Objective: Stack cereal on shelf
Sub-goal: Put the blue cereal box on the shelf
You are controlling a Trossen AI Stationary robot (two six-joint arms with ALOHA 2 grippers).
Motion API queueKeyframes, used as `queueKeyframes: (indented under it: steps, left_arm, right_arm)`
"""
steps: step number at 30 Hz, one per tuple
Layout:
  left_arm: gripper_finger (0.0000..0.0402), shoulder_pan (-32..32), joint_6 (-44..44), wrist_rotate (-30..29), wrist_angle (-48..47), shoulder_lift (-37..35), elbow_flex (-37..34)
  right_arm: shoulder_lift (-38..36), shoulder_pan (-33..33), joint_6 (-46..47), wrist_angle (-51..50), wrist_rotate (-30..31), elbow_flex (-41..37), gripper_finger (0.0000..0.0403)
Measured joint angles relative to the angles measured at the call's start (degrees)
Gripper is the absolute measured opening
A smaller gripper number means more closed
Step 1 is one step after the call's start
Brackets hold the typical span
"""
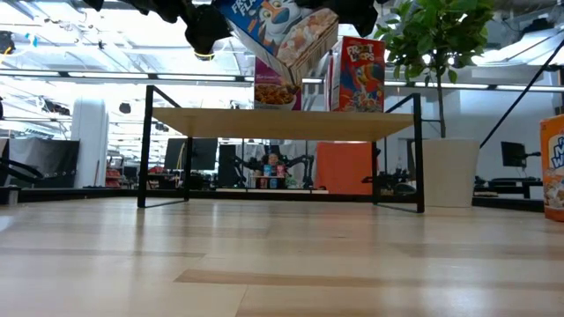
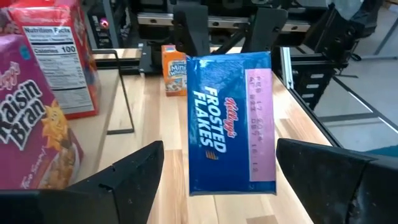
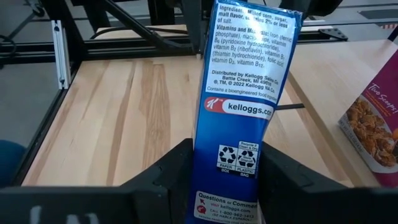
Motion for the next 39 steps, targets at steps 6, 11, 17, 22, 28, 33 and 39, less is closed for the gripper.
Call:
queueKeyframes:
  steps: [6, 11, 17, 22, 28, 33, 39]
  left_arm:
    - [0.0286, 0.0, -0.85, 0.07, -0.25, 0.0, 0.0]
    - [0.0272, 0.0, -1.39, 0.5, -0.28, 0.0, 0.0]
    - [0.0256, -0.02, -3.33, 1.73, -0.9, 0.0, 0.0]
    - [0.0236, -0.01, -4.04, 1.66, -1.16, 0.0, 0.0]
    - [0.0205, 0.0, -4.04, 1.55, -1.18, 0.0, 0.0]
    - [0.0184, 0.0, -4.02, 1.53, -1.27, 0.0, 0.0]
    - [0.0183, 0.0, -4.02, 1.51, -1.31, 0.0, 0.0]
  right_arm:
    - [0.0, 0.0, 0.0, 0.0, 0.0, 0.0, 0.0177]
    - [0.0, 0.0, 0.0, 0.02, -0.02, 0.0, 0.0174]
    - [0.0, 0.0, 0.0, 0.02, -0.07, 0.0, 0.0167]
    - [0.02, 0.0, 0.0, 0.02, -0.07, 0.0, 0.0176]
    - [0.02, 0.0, 0.0, 0.02, -0.07, 0.0, 0.0187]
    - [0.02, 0.0, 0.0, 0.02, -0.07, 0.0, 0.0189]
    - [0.02, 0.0, -0.97, -0.16, -0.05, 0.0, 0.0187]
